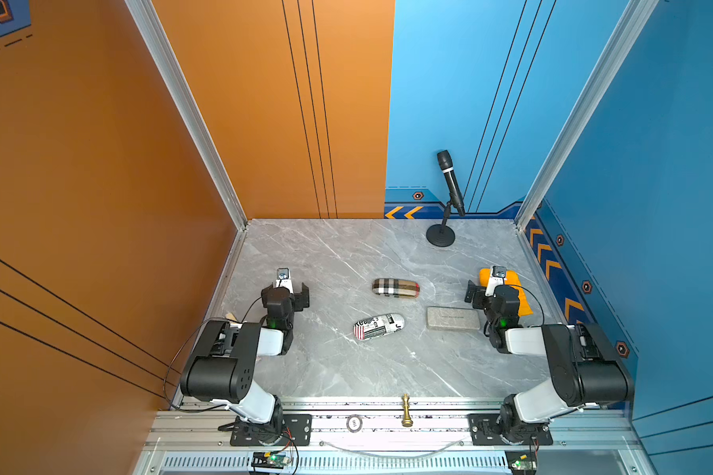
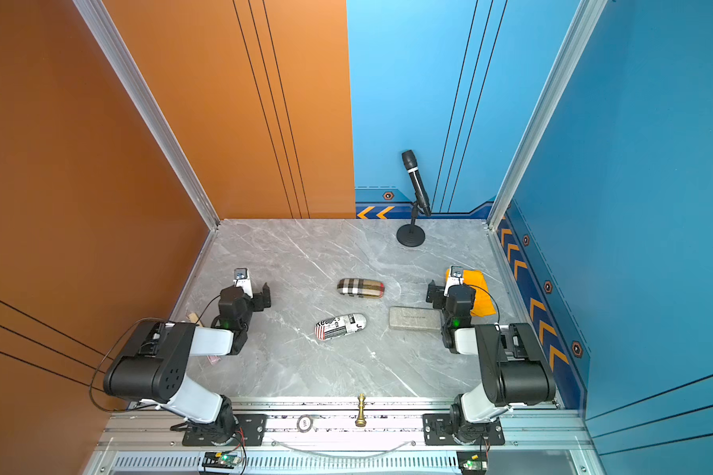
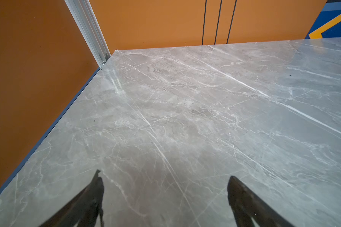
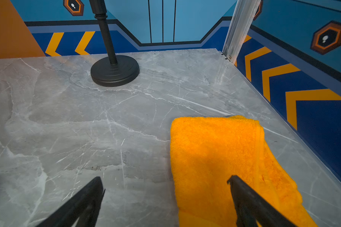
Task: Wipe the eyeglass case
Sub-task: Pick up the eyeglass case from the center of the board.
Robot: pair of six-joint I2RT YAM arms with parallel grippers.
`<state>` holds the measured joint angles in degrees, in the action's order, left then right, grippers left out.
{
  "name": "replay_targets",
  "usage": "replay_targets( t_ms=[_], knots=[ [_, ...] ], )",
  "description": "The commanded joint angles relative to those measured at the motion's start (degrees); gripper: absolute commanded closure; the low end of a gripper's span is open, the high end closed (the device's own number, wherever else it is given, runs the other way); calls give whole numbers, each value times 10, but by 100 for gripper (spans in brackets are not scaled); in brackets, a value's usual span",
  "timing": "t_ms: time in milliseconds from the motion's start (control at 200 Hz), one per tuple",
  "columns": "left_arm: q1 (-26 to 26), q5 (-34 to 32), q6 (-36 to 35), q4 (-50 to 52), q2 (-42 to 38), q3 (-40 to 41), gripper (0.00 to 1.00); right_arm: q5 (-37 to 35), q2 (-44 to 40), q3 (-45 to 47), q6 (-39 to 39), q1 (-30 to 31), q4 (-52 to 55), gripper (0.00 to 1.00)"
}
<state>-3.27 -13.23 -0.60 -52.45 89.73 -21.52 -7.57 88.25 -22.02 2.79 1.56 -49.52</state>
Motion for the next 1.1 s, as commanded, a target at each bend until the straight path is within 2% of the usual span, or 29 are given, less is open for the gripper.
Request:
replay_targets(
  t_ms=[0,906,1091],
  knots=[
    [5,13,3,7,-3,-5,2,1,-4,-3,0,3,9,1],
    [7,16,4,8,-5,-5,2,8,-4,-4,5,-2,11,1],
    [12,24,5,8,-3,-6,2,52,-5,6,18,-24,-7,1]
  ],
)
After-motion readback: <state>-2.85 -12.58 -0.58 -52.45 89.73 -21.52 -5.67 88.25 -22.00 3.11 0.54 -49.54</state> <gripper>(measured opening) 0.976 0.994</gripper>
